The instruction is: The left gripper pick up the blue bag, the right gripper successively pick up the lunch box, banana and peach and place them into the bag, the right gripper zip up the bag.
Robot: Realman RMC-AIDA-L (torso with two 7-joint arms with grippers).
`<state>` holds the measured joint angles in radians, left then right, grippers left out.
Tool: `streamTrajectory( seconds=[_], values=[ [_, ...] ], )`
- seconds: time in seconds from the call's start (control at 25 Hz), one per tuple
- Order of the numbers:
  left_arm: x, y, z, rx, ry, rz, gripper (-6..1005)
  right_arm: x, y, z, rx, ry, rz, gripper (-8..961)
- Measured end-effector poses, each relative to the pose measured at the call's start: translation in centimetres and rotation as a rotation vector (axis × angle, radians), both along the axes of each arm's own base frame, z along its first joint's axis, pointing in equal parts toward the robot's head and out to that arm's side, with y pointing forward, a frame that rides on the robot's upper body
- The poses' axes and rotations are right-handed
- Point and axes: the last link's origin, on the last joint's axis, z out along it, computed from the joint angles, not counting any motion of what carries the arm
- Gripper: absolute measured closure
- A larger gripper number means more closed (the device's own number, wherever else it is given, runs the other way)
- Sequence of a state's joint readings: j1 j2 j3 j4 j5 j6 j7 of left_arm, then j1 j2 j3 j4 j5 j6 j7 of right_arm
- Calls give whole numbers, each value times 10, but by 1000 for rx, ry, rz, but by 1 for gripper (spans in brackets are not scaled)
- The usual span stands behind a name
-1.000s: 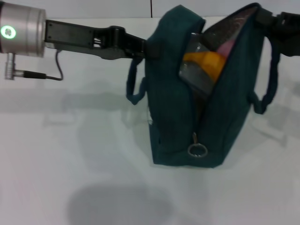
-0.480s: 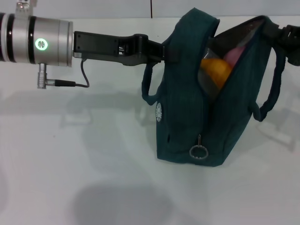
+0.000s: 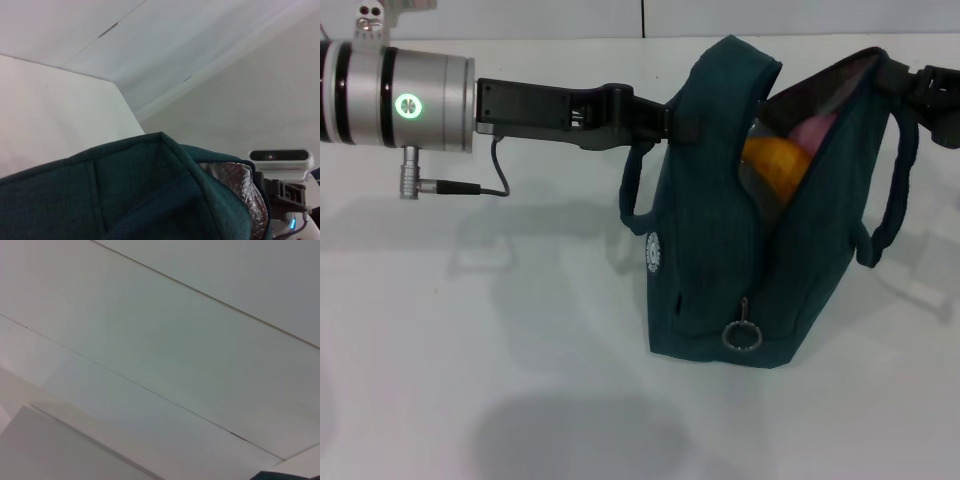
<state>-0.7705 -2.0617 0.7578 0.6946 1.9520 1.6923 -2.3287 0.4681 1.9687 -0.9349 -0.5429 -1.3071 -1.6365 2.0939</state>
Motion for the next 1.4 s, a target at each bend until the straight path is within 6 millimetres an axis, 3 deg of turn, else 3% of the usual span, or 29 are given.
streamTrajectory(
  seconds=[0.16, 0.6, 0.88, 1.0, 1.4],
  values=[
    [-1, 1, 0, 6, 3, 5, 911, 2, -1, 3, 21, -1, 1, 889],
    [-5, 2, -4, 16, 28, 18, 910, 2, -10, 5, 58, 38, 49, 689],
    [-11, 2, -6, 23, 44, 38, 909, -2, -31, 3, 91, 22, 207, 410],
    [-13, 1, -7, 25, 44, 46, 909, 1, -47, -6, 114, -35, 318, 292],
    [-22, -3, -8, 32, 46, 54, 908, 30, -102, -59, 317, -232, 570, 296]
  ],
)
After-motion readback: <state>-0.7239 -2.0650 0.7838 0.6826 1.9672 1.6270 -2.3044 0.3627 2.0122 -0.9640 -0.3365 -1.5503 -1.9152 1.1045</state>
